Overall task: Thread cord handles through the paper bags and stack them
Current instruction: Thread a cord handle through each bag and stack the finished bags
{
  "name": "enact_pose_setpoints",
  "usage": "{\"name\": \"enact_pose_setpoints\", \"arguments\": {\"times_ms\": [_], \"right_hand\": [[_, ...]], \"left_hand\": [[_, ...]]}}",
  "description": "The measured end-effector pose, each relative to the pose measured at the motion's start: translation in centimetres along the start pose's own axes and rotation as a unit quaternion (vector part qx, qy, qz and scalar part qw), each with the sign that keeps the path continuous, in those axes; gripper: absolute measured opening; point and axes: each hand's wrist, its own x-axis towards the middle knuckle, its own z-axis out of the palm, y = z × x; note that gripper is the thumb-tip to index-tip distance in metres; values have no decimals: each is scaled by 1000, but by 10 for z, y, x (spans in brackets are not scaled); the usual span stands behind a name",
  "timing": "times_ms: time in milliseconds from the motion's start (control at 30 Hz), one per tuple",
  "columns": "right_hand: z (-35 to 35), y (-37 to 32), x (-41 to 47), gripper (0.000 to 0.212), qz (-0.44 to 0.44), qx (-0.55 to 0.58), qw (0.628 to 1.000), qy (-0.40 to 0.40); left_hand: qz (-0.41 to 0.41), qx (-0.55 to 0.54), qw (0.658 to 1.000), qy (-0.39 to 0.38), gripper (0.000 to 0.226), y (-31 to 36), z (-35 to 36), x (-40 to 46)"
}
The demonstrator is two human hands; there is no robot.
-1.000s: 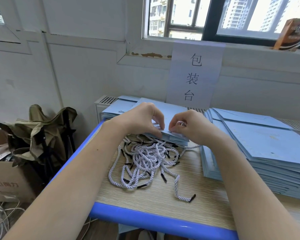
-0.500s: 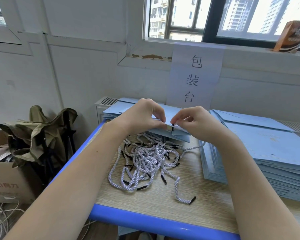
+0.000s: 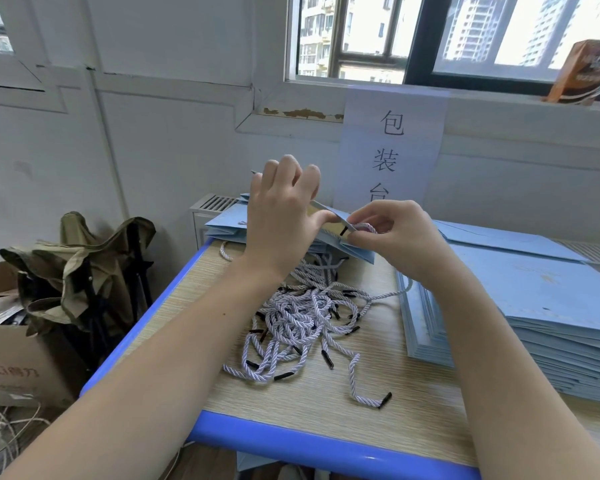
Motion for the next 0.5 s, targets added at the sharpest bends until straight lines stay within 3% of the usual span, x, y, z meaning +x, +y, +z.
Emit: {"name": "enact_pose_setpoints", "arguments": {"times_ms": [200, 500], "right_hand": [[9, 1, 0, 17, 40, 11, 998, 46], [18, -5, 0, 23, 60, 41, 991, 109]], "left_hand": [[-34, -63, 996, -51, 20, 5, 14, -8], [-13, -148, 981, -124, 33, 7, 14, -5]]}}
